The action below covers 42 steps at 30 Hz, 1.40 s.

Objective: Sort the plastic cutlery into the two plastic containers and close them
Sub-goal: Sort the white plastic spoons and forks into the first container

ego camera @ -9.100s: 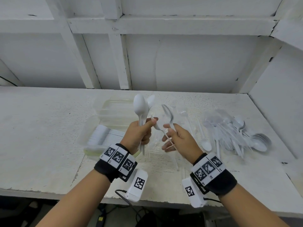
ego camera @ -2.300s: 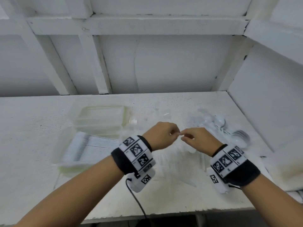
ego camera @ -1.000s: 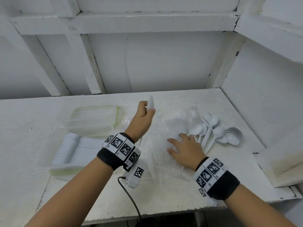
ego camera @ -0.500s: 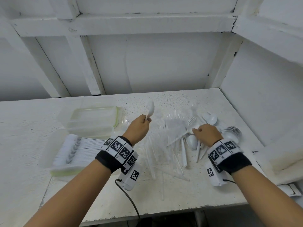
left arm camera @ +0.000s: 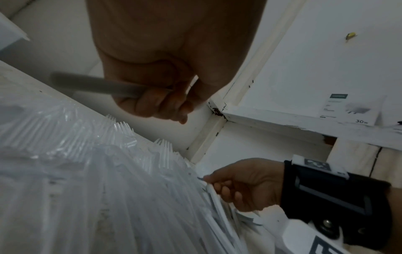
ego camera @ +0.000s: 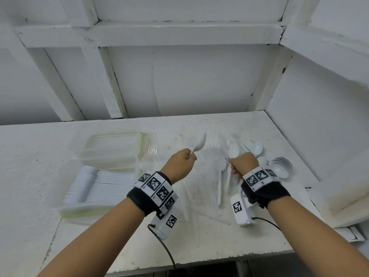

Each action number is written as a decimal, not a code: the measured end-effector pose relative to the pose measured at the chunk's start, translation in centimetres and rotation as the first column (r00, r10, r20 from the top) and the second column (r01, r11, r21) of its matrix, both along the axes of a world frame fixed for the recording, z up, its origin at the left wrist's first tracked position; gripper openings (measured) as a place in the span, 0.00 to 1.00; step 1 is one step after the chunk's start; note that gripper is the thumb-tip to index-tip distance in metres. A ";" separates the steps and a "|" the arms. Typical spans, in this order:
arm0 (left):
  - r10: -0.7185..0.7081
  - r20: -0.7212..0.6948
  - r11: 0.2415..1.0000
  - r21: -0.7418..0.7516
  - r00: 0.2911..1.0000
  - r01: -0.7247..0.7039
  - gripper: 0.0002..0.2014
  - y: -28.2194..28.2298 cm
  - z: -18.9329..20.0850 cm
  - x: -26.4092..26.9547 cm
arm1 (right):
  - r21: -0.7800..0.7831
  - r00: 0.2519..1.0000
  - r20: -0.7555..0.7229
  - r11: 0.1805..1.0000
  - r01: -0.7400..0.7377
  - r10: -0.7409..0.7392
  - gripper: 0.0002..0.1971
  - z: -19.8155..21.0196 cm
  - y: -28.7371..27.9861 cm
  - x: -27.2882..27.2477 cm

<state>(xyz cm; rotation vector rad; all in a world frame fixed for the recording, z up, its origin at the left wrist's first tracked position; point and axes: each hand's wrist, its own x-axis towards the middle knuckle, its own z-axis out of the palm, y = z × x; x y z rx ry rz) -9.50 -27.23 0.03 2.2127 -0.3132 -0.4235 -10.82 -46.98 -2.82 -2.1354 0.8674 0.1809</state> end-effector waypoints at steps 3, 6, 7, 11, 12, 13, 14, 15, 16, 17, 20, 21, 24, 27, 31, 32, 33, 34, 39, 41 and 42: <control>-0.057 0.013 0.997 0.046 0.998 0.056 0.11 -1.3 -0.3 -0.5 | -0.094 0.994 0.103 0.995 -0.013 0.023 0.20 0.0 -0.6 -0.3; -0.125 0.006 0.988 0.092 0.992 0.124 0.11 -3.1 -0.8 -0.9 | -0.101 0.982 0.183 0.995 -0.025 0.043 0.22 0.3 -1.0 -1.0; -0.144 0.000 0.983 0.112 0.990 0.143 0.12 -3.8 -1.0 -1.0 | -0.090 0.978 0.202 0.995 -0.031 0.049 0.23 0.4 -1.1 -1.3; -0.120 -0.034 0.991 0.061 0.992 0.122 0.11 -5.6 -1.5 -1.0 | 0.034 0.958 0.281 0.997 -0.063 0.051 0.16 1.1 -0.9 -2.4; -0.103 -0.038 0.994 0.029 0.994 0.104 0.10 -5.8 -1.6 -1.0 | 0.078 0.955 0.295 0.995 -0.067 0.041 0.14 1.2 -0.7 -2.6; -0.088 -0.040 0.996 0.005 0.995 0.089 0.10 -5.9 -1.7 -0.9 | 0.116 0.951 0.308 0.991 -0.072 0.033 0.12 1.3 -0.5 -2.8; -0.078 -0.040 0.997 -0.008 0.996 0.077 0.09 -5.9 -1.9 -0.9 | 0.131 0.948 0.315 0.988 -0.083 0.038 0.11 1.3 -0.3 -3.0; -0.069 -0.040 0.998 -0.014 0.997 0.069 0.09 -5.8 -1.9 -0.9 | 0.126 0.949 0.312 0.987 -0.095 0.052 0.10 1.3 -0.1 -3.1; -0.061 -0.040 0.998 -0.018 0.997 0.060 0.09 -5.7 -2.0 -0.8 | 0.102 0.951 0.301 0.989 -0.105 0.070 0.09 1.2 0.0 -3.2; -0.051 -0.043 0.998 -0.023 0.998 0.050 0.09 -5.5 -2.1 -0.7 | 0.070 0.955 0.284 0.991 -0.112 0.088 0.10 1.1 0.2 -3.2; -0.021 -0.054 0.999 -0.042 0.998 0.018 0.08 -4.8 -2.4 -0.4 | -0.036 0.951 0.278 0.991 -0.131 0.135 0.12 1.1 0.3 -3.2; -0.015 -0.058 0.999 -0.046 0.998 0.012 0.08 -4.7 -2.4 -0.4 | -0.066 0.948 0.282 0.988 -0.138 0.151 0.13 1.2 0.4 -3.2; -0.021 -0.065 0.999 -0.048 0.998 0.018 0.07 -4.6 -2.6 -0.5 | -0.013 0.938 0.333 0.995 -0.095 0.094 0.11 1.6 0.4 -3.1; -0.017 -0.066 0.999 -0.046 0.998 0.014 0.07 -5.1 -2.9 -0.5 | -0.011 0.932 0.359 0.998 0.055 -0.047 0.11 1.6 0.1 -2.9; -0.016 -0.072 0.999 -0.038 0.997 0.013 0.08 -5.2 -3.2 -0.5 | -0.077 0.992 0.114 0.996 -0.049 0.057 0.16 0.6 0.0 -2.8; -0.018 -0.069 0.999 -0.028 0.997 0.016 0.08 -5.1 -3.2 -0.5 | -0.124 0.991 0.027 0.984 -0.127 0.132 0.19 0.2 0.3 -3.0; -0.018 -0.064 1.000 -0.020 0.998 0.017 0.08 -5.1 -3.3 -0.5 | -0.163 0.981 -0.034 0.968 -0.192 0.189 0.20 -0.3 0.5 -2.9; -0.018 -0.060 1.000 -0.013 0.998 0.018 0.09 -5.0 -3.3 -0.5 | -0.180 0.973 -0.060 0.956 -0.230 0.223 0.20 -0.8 0.7 -2.8; -0.036 -0.042 0.999 0.023 0.998 0.037 0.12 -5.0 -3.3 -0.5 | -0.220 0.976 -0.016 0.952 -0.214 0.216 0.20 -1.3 0.8 -2.4; -0.068 -0.021 0.994 0.085 0.997 0.069 0.17 -5.4 -3.4 -0.5 | -0.262 0.978 0.076 0.950 -0.169 0.195 0.17 -0.7 0.4 -2.7; -0.098 -0.011 0.986 0.134 0.995 0.098 0.18 -5.7 -3.5 -0.6 | -0.279 0.974 0.135 0.950 -0.138 0.181 0.15 -0.3 0.2 -2.8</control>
